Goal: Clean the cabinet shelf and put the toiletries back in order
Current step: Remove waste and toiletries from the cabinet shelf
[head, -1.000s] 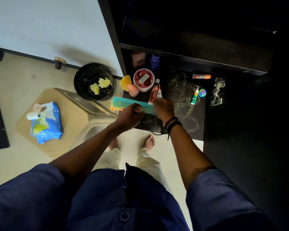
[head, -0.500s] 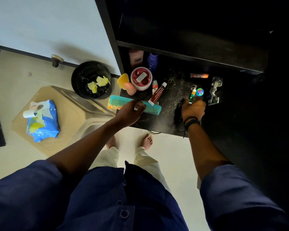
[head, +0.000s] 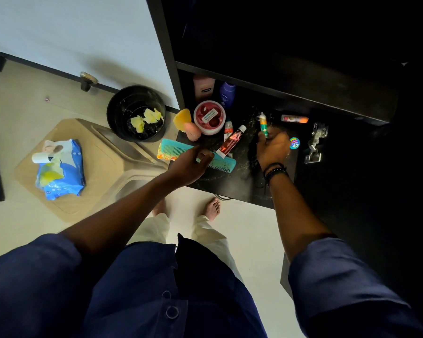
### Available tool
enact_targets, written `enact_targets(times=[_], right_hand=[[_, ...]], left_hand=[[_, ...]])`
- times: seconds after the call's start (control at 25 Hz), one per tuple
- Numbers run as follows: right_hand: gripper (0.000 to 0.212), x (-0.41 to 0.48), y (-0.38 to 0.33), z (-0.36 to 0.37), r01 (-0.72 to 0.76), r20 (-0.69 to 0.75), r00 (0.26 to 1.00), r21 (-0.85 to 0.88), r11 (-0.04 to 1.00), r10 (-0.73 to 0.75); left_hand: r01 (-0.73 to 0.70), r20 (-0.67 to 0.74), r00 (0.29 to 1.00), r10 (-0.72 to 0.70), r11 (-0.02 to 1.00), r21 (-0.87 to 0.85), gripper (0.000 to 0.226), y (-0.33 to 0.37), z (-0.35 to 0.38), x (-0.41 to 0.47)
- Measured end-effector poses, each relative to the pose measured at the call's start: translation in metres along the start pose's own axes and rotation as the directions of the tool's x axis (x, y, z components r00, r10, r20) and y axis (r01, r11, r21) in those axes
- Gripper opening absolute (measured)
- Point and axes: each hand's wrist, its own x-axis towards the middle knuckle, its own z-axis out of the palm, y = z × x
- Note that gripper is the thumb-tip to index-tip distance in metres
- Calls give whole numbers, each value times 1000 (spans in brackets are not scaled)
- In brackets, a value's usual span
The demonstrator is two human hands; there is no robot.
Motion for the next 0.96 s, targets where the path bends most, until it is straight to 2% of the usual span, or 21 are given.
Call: enact_targets(times=[0.16, 0.28, 0.36, 0.44, 0.52, 0.6, 0.76, 0.88, 0.96], right_hand=[[19, 14, -35, 16, 132, 130, 984, -66, 989, -123], [23, 19, -53, 28, 224, 235, 952, -88, 971, -198], [29, 21, -54, 29, 240, 253, 942, -59, 969, -218], [39, 23, -45, 22, 212, 213, 958, -78, 974, -191], [43, 31, -31, 10, 164, 150, 980, -214, 963, -134], [36, 41, -18, -5, 146, 121, 987, -361, 921, -109], [32, 64, -1, -27, 207, 264, 963, -564, 799, -63], [41, 72, 10, -31, 218, 327, 945, -599, 771, -14], [38, 75, 14, -30, 237, 335, 942, -601, 763, -29]], left_hand=[[-32, 0, 999, 32, 999, -24, 36, 6, -6, -2], [-45, -5, 999, 45, 998, -40, 32, 9, -10, -4], [-38, -3, 999, 38, 998, -51, 31, 9, -9, -3], [-28, 4, 1000, 28, 998, -59, 33, 9, -8, -3], [-28, 10, 1000, 29, 997, -72, 35, 10, -6, -3], [-36, 12, 999, 37, 996, -78, 36, 12, -5, -3], [-44, 11, 999, 44, 997, -67, 33, 18, -3, -2], [-36, 10, 999, 37, 998, -60, 31, 18, -1, 0], [-26, 4, 1000, 27, 997, -67, 31, 18, -1, 0]])
